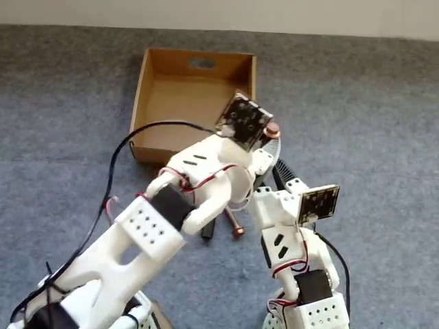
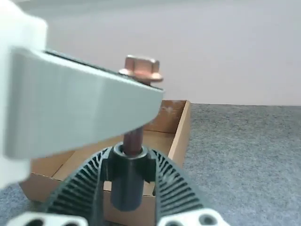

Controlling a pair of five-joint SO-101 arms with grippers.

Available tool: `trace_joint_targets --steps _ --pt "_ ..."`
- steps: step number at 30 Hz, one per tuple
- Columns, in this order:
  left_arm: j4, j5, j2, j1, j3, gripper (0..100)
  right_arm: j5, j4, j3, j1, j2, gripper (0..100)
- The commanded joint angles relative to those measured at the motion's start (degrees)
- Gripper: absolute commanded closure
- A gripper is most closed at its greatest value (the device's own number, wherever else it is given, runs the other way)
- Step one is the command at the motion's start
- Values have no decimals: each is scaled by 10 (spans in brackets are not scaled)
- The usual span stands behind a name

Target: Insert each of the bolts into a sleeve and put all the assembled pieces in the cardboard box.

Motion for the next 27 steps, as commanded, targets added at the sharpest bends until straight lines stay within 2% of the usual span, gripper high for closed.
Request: trace_joint_targets --steps 1,7,16,27 --pt "3 4 36 -22 -56 991 -4 0 7 -2 -9 992" --pt "3 4 31 -29 -56 991 -4 0 7 -2 -9 992" --pt "71 4 -11 -40 -57 991 -4 0 7 -2 -9 992" --pt "69 4 -26 -69 0 991 -4 0 8 -2 -9 992"
